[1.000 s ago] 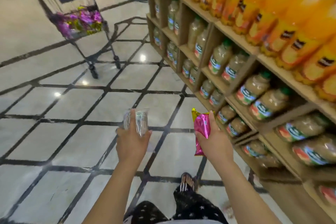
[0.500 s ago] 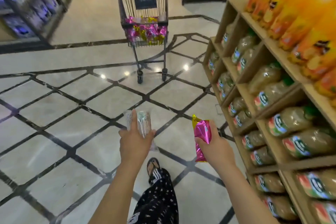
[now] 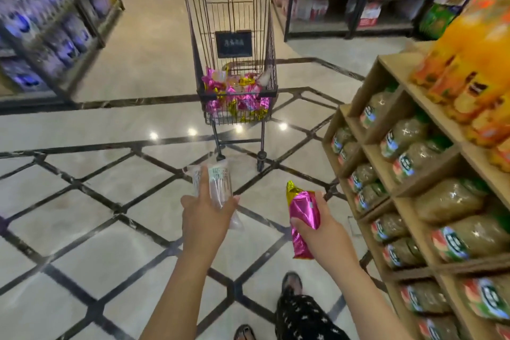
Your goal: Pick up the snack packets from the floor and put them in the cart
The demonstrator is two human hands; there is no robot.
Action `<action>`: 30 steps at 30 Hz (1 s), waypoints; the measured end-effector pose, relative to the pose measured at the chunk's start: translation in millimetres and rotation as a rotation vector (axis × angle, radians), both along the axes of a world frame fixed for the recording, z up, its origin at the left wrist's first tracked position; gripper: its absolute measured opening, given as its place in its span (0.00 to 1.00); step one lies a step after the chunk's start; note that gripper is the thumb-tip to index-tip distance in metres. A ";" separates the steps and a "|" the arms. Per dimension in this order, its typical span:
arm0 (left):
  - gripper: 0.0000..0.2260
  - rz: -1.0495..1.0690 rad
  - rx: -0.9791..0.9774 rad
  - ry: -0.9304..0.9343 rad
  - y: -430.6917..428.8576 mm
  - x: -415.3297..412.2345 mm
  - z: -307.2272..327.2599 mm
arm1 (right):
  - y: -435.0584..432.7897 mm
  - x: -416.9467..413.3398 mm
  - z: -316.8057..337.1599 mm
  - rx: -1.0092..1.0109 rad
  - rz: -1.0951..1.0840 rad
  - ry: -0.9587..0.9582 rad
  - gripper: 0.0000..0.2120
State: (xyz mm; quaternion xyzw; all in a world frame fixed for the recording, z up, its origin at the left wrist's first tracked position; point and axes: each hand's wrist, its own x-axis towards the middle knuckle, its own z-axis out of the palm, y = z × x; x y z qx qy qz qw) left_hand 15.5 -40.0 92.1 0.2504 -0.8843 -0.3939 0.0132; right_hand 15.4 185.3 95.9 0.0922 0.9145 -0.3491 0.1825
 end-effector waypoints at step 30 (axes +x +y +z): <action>0.37 -0.007 -0.109 -0.095 -137.9 -529.7 -24.2 | -155.0 -604.5 -8.2 -0.032 0.047 0.010 0.39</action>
